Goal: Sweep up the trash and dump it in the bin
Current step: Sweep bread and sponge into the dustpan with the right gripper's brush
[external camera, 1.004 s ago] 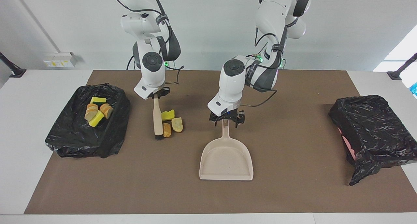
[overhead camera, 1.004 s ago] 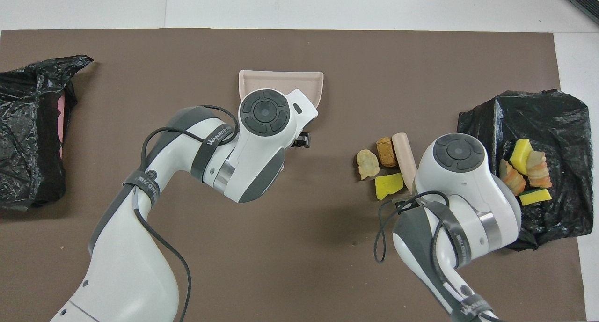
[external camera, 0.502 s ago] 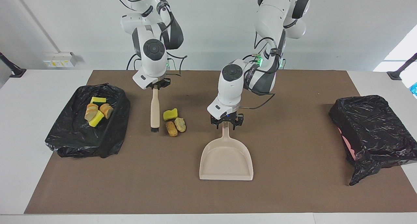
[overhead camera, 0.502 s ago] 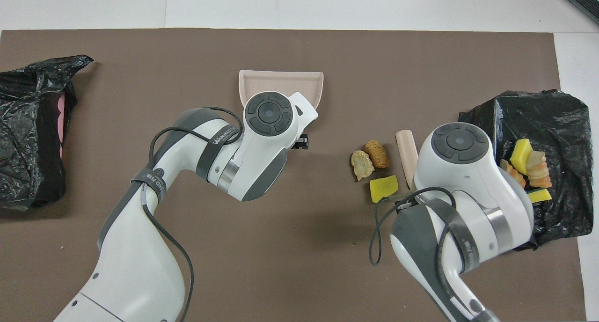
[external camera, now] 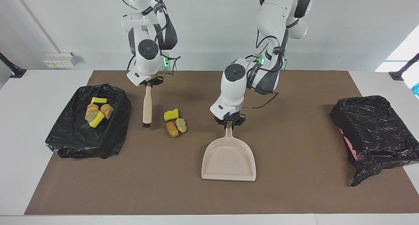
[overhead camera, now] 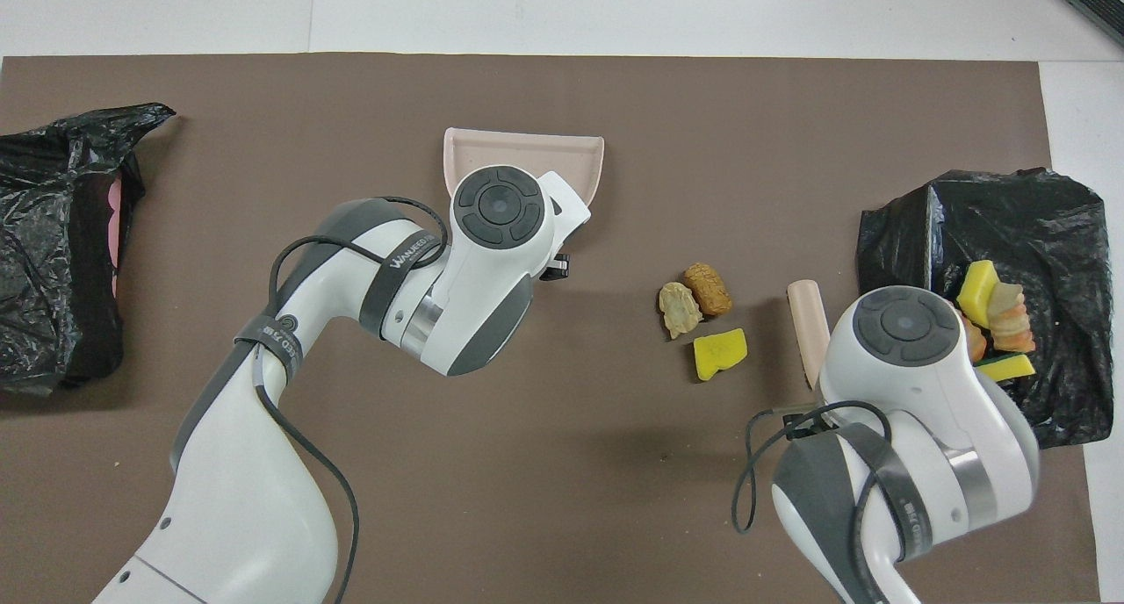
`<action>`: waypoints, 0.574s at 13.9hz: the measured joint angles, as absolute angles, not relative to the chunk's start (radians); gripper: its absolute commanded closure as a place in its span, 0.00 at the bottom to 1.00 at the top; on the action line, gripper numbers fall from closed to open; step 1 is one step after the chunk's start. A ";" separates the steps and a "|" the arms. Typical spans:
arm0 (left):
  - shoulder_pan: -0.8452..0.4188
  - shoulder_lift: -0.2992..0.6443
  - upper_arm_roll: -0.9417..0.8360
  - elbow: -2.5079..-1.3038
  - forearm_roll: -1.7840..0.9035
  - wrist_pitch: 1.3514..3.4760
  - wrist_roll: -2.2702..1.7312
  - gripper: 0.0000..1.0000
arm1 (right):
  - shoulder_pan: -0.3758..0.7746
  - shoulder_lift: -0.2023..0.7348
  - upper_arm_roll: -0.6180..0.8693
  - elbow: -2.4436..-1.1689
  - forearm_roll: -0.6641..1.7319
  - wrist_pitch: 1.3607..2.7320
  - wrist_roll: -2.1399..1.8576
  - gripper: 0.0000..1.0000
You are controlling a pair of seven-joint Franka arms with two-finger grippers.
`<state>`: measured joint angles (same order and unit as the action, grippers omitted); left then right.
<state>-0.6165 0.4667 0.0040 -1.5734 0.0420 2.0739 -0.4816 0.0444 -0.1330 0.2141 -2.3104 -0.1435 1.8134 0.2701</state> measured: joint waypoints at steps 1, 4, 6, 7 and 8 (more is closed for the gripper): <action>-0.609 0.448 0.007 -1.572 0.042 2.057 -0.470 1.00 | 0.045 -0.133 0.216 -2.337 -0.143 1.859 0.268 1.00; -0.568 0.393 0.015 -1.571 0.042 1.967 -0.321 1.00 | 0.046 -0.129 0.219 -2.369 -0.131 1.959 0.266 1.00; -0.543 0.369 0.016 -1.572 0.042 1.892 -0.173 1.00 | 0.047 -0.111 0.221 -2.372 -0.086 1.998 0.275 1.00; -0.535 0.362 0.017 -1.572 0.043 1.849 -0.081 1.00 | 0.053 -0.094 0.222 -2.373 -0.077 2.022 0.293 1.00; -0.530 0.354 0.018 -1.574 0.047 1.808 0.024 1.00 | 0.068 -0.077 0.222 -2.373 -0.074 2.036 0.309 1.00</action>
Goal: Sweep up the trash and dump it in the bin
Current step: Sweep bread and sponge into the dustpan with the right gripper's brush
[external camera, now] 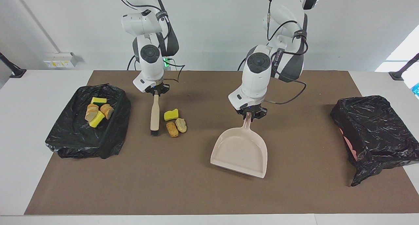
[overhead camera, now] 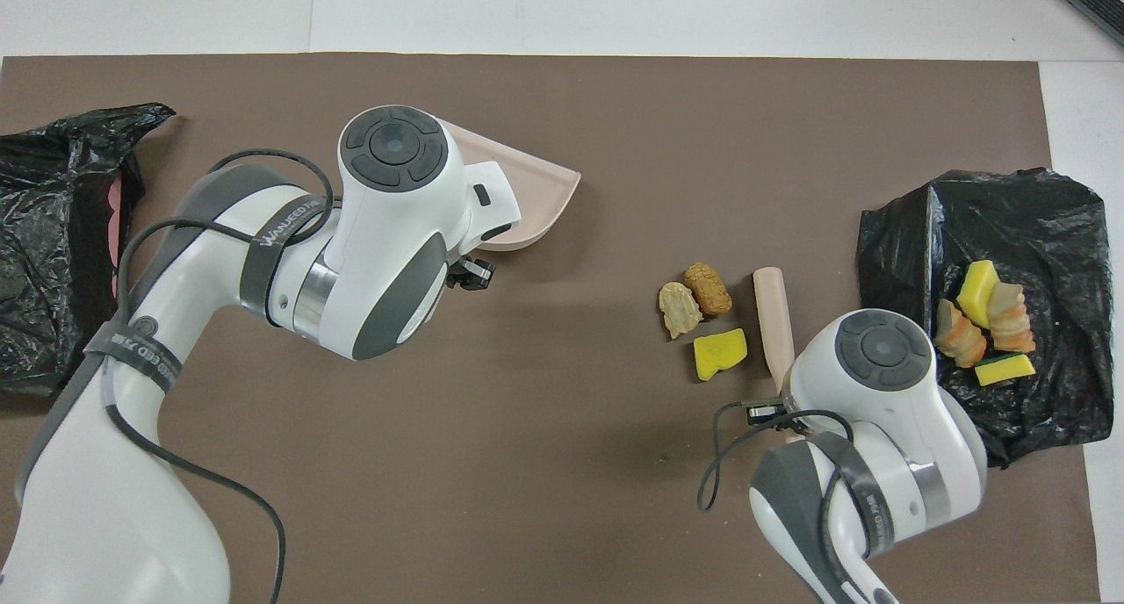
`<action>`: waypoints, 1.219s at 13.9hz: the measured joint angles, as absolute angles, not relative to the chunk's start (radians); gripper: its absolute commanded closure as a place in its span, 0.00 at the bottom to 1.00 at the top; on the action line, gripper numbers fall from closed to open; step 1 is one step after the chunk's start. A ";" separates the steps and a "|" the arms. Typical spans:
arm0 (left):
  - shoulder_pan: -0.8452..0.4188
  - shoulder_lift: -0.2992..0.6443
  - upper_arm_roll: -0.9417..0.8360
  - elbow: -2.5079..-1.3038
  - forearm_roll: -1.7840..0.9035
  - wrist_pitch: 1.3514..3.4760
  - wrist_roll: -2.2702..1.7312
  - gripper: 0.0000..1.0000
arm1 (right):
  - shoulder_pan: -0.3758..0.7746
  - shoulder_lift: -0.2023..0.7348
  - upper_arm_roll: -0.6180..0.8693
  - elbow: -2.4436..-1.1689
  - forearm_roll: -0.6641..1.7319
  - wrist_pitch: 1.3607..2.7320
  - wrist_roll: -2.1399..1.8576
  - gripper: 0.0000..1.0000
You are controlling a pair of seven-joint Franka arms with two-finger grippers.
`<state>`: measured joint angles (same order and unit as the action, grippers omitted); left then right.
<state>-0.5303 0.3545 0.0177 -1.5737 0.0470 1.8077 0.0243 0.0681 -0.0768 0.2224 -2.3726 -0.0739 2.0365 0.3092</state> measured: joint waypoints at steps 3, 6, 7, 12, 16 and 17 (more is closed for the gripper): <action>-0.522 0.322 0.026 -1.608 0.077 1.747 0.309 1.00 | 0.125 -0.055 0.225 -2.365 -0.060 2.051 0.344 1.00; -0.518 0.258 0.023 -1.721 0.135 1.745 0.497 1.00 | 0.161 -0.055 0.227 -2.352 -0.006 2.051 0.366 1.00; -0.519 0.234 0.020 -1.763 0.144 1.745 0.523 1.00 | 0.167 -0.054 0.227 -2.349 0.016 2.051 0.375 1.00; -0.576 0.107 0.010 -1.953 0.183 1.785 0.537 1.00 | 0.210 -0.049 0.227 -2.339 0.042 2.066 0.450 1.00; -0.582 0.043 0.011 -2.083 0.192 1.927 0.542 1.00 | 0.247 -0.002 0.227 -2.335 0.060 2.119 0.464 1.00; -0.583 0.038 0.011 -2.095 0.192 1.948 0.554 1.00 | 0.267 0.021 0.227 -2.323 0.075 2.127 0.466 1.00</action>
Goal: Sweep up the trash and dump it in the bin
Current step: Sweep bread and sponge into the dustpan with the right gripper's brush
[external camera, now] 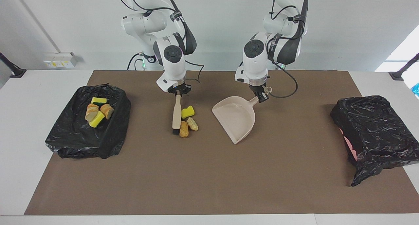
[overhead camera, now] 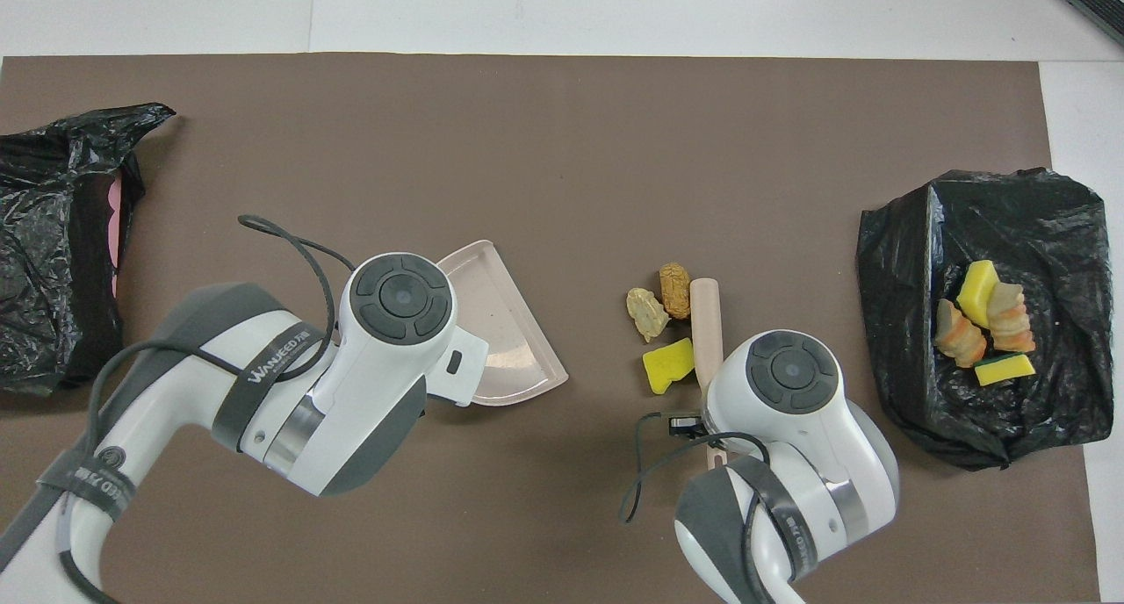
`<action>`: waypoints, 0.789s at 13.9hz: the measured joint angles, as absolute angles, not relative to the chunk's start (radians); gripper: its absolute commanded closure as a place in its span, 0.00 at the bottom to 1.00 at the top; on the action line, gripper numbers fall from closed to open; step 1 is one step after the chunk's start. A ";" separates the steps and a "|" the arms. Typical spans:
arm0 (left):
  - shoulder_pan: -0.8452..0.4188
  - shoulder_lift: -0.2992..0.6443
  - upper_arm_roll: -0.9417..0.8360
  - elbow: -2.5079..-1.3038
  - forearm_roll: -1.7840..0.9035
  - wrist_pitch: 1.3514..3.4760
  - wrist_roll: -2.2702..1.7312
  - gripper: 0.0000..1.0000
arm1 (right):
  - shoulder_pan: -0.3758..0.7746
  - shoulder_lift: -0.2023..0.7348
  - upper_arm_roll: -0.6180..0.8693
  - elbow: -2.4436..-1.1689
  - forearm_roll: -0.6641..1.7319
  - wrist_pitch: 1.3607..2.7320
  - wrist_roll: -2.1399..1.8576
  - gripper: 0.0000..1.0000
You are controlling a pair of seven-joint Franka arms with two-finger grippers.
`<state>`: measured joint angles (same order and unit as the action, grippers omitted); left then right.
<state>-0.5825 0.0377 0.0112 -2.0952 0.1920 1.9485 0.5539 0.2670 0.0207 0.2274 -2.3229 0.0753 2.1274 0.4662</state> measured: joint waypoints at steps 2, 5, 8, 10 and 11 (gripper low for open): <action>-0.583 0.037 0.010 -2.102 0.193 1.987 0.653 1.00 | 0.307 0.059 0.228 -2.279 0.122 2.128 0.471 1.00; -0.597 0.037 0.007 -2.112 0.193 2.012 0.737 1.00 | 0.373 0.094 0.228 -2.231 0.245 2.133 0.472 1.00; -0.623 0.037 0.005 -2.133 0.194 2.045 0.739 1.00 | 0.416 0.106 0.228 -2.212 0.384 2.148 0.474 1.00; -0.623 0.036 0.007 -2.149 0.194 2.078 0.746 1.00 | 0.418 0.115 0.228 -2.188 0.437 2.148 0.474 1.00; -0.623 0.035 0.010 -2.159 0.194 2.103 0.752 1.00 | 0.418 0.124 0.228 -2.169 0.452 2.147 0.474 1.00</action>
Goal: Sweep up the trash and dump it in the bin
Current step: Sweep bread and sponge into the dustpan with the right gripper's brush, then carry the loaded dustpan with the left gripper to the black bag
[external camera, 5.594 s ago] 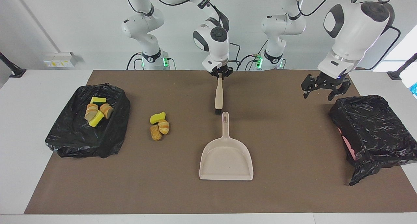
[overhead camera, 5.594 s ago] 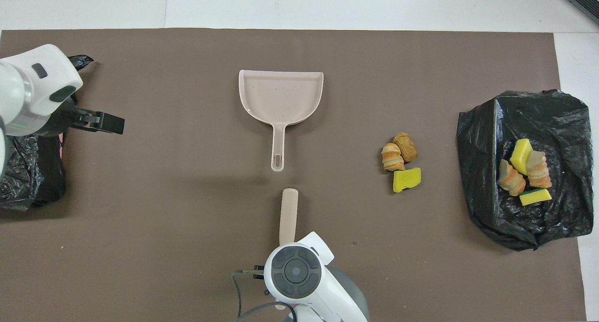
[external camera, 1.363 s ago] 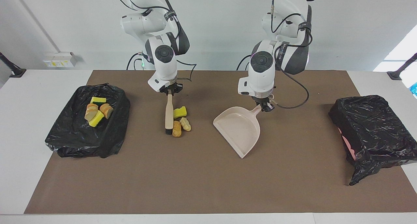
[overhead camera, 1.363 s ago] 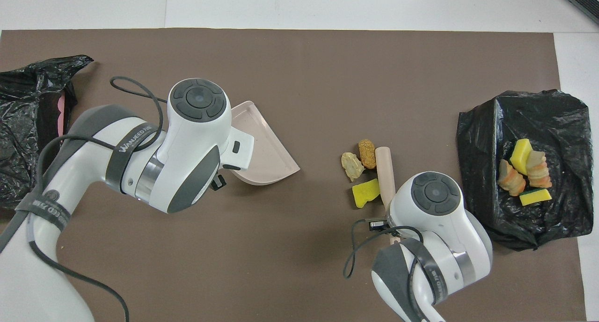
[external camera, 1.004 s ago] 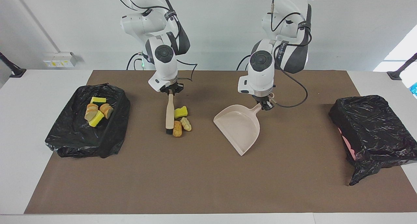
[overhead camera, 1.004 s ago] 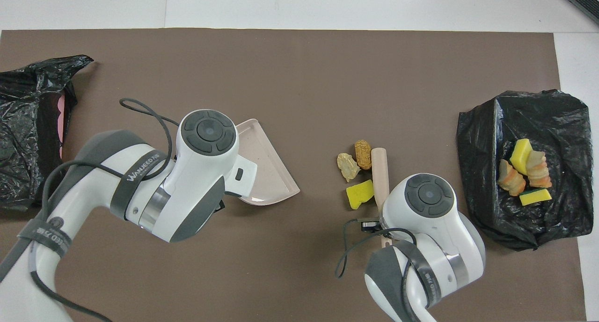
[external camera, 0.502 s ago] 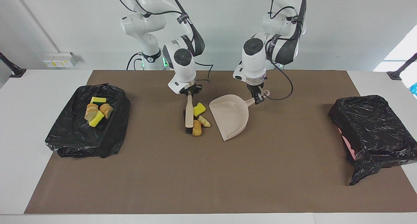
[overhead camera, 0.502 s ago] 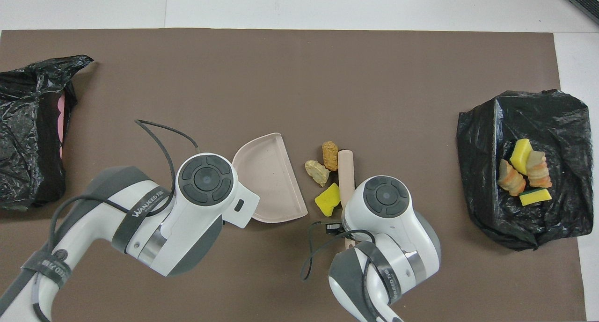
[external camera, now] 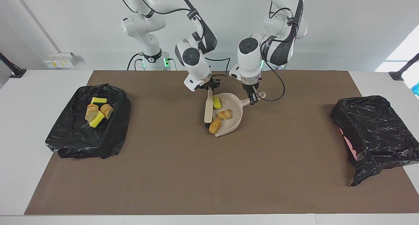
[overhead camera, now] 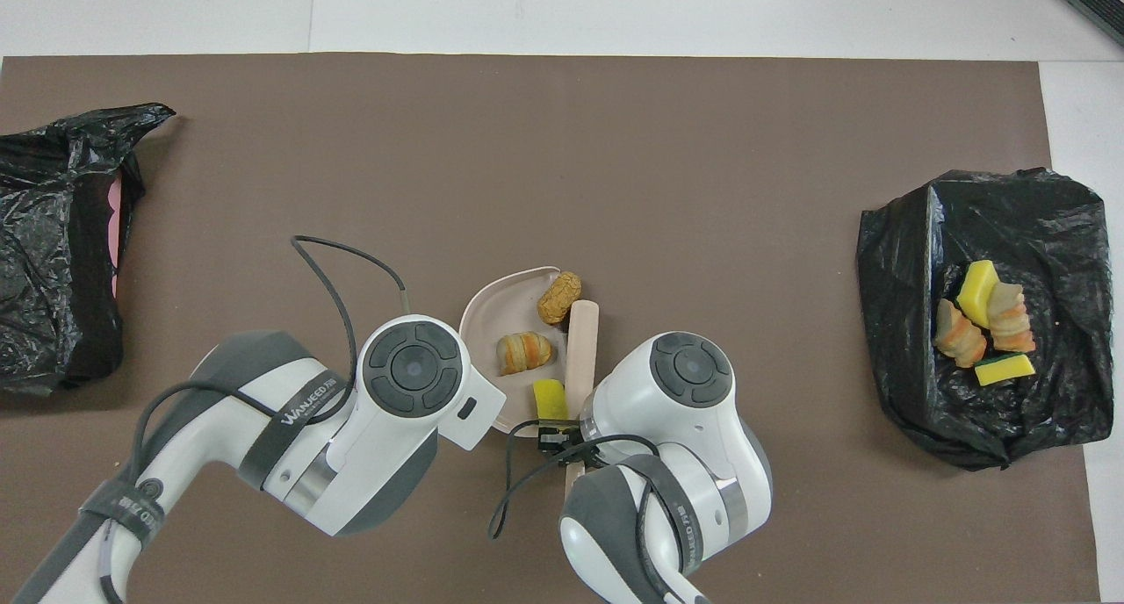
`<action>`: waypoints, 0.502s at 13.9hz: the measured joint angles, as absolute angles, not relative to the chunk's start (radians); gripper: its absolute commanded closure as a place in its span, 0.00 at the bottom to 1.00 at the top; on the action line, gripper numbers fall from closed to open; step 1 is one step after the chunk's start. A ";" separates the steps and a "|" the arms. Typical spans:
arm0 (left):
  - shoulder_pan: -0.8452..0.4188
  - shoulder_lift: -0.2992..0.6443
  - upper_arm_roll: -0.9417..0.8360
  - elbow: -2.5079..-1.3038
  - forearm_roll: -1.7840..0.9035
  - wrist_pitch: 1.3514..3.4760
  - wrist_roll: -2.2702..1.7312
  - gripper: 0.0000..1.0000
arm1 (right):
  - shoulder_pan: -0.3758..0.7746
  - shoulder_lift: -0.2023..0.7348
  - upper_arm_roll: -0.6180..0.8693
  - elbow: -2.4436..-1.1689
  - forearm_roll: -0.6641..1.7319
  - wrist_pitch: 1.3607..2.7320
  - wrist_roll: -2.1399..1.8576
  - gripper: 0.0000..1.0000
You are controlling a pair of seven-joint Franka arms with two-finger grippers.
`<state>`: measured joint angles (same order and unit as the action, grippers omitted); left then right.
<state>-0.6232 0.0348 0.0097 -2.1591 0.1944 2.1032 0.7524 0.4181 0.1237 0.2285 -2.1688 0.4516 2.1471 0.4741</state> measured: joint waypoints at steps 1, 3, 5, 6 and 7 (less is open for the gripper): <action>-0.623 0.035 0.010 -2.169 0.194 2.136 0.761 1.00 | 0.419 0.135 0.229 -2.147 0.456 2.145 0.474 1.00; -0.623 0.036 0.010 -2.186 0.194 2.204 0.782 1.00 | 0.421 0.154 0.228 -2.109 0.464 2.127 0.449 1.00; -0.619 0.037 0.011 -2.193 0.194 2.236 0.796 1.00 | 0.414 0.155 0.226 -2.090 0.485 2.079 0.374 1.00; -0.615 0.037 0.012 -2.194 0.193 2.246 0.797 1.00 | 0.398 0.153 0.225 -2.081 0.487 2.048 0.329 1.00; -0.609 0.037 0.012 -2.195 0.191 2.254 0.797 1.00 | 0.376 0.149 0.224 -2.073 0.487 2.012 0.279 1.00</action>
<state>-0.6089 0.0374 0.0122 -2.1947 0.1906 2.2541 0.7972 0.3760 0.1485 0.2242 -2.0731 0.4869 2.0117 0.2790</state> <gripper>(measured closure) 0.687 0.736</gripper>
